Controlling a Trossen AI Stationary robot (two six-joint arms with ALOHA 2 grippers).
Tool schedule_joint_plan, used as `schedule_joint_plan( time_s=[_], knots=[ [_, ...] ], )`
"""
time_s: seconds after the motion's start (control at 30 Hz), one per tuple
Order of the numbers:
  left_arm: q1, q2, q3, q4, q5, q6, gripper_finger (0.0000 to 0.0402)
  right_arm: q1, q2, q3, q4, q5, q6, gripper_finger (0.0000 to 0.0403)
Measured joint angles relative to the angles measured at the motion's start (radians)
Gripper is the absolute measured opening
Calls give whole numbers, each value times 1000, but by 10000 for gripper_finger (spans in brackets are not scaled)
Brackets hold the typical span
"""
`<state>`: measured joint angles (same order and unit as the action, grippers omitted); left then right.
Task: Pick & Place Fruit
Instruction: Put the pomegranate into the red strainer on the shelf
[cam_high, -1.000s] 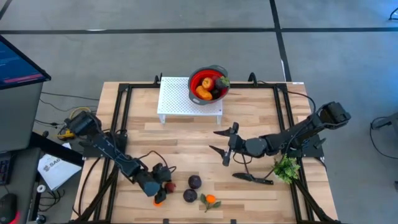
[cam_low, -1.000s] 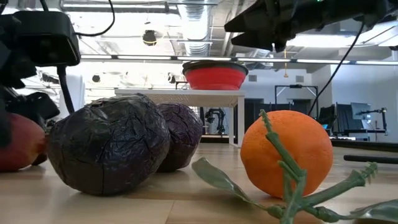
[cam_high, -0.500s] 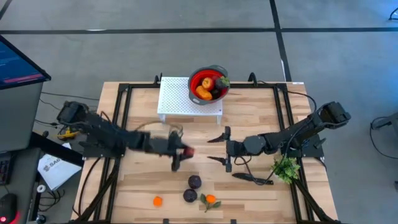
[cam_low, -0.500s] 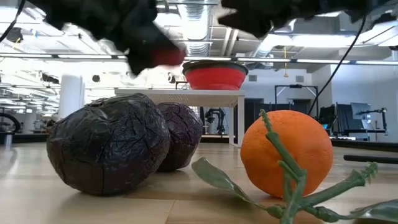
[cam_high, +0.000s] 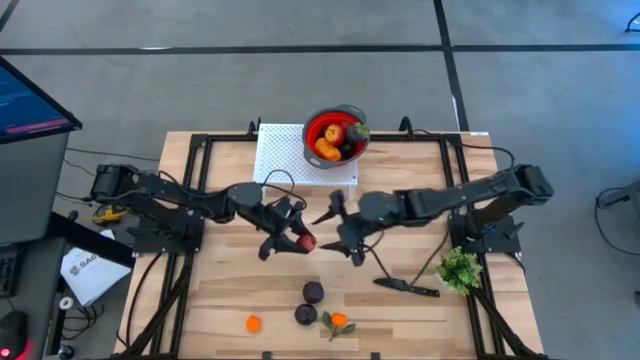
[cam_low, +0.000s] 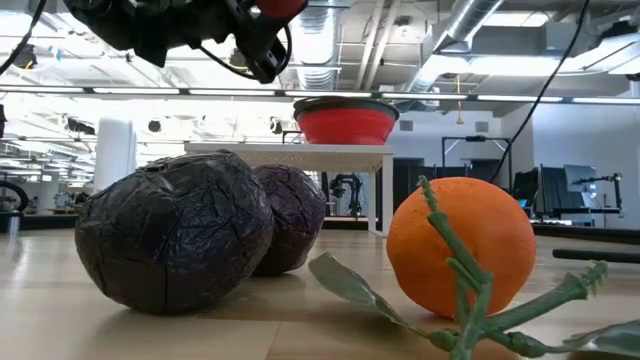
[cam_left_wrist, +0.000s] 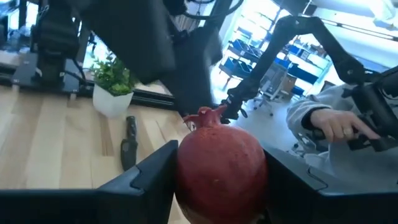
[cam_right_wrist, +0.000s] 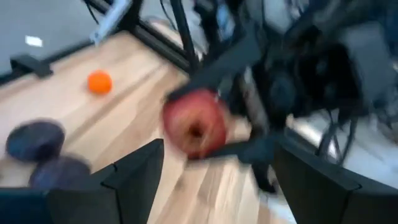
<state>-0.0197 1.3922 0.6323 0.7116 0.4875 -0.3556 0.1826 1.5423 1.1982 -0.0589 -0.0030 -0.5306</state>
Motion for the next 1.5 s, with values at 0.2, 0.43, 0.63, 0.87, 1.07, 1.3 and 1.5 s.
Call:
schedule_joint_plan(
  time_s=[0.2,0.43,0.63,0.87,1.07,1.3,1.5],
  knots=[
    [-1,2,-3,13,8,10,205,-6,126,127,-86,-30,-49,290],
    [0,1,0,31,-1,12,211,20,178,196,-124,5,-38,235],
    [32,2,-1,6,-7,32,221,25,176,200,-196,12,101,151],
    [118,-3,-7,-160,-97,173,275,29,183,153,-411,-22,375,175],
    [135,-1,-64,-194,-253,167,290,-7,205,24,-422,-39,738,194],
    [92,-1,-107,-287,-413,10,278,-43,369,56,-438,-121,1031,169],
    [28,-1,-107,-403,-418,-117,263,-62,512,183,-482,-133,1090,193]
  ],
)
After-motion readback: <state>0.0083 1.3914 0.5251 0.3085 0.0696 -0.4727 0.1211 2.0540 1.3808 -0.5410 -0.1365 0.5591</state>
